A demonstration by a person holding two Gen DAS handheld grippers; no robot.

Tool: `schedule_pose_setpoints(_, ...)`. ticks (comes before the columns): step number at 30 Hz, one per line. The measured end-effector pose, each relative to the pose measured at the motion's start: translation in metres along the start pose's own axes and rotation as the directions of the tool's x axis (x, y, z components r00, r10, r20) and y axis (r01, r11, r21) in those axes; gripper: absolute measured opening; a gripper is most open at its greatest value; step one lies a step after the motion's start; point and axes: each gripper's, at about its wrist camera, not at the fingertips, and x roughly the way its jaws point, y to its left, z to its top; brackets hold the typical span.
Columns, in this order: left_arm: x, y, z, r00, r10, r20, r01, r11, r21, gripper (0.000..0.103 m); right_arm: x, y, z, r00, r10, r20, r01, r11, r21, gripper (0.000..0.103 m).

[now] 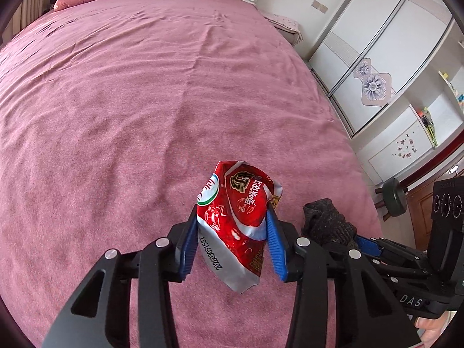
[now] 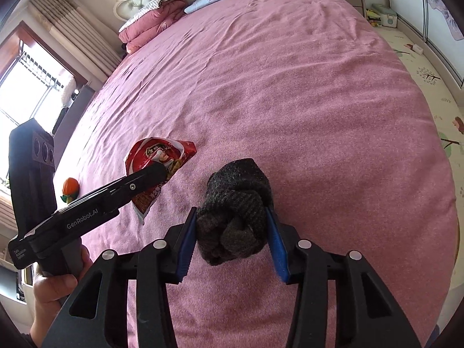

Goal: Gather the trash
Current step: 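Grasp the red snack packet with the left tool while the right tool grasps the gray sock, then carry the packet and sock to the wastebasket and release both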

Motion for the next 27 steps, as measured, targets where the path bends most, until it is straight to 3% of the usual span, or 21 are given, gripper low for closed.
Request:
schedule_pose_setpoints(8,-0.008,-0.046,-0.024,0.997,-0.068,-0.037,0.069,0.997,0.046,0.043,-0.049,-0.031,-0.019,0.998,0.003,0.066,-0.006,0.999,0.054,0.044)
schedule_pose_setpoints(17,-0.010,-0.111,-0.049,0.993,-0.095,-0.073,0.104,0.986,0.128,0.043,-0.107,-0.076,-0.041,0.988,-0.018,0.155,0.000,0.993,0.114,0.044)
schedule_pose_setpoints(27,0.009,-0.186,-0.067,0.981,-0.140,-0.135,0.164,0.968,0.192,0.043,-0.157,-0.140,-0.066,0.971,-0.057,0.231,0.009,0.979,0.204,0.045)
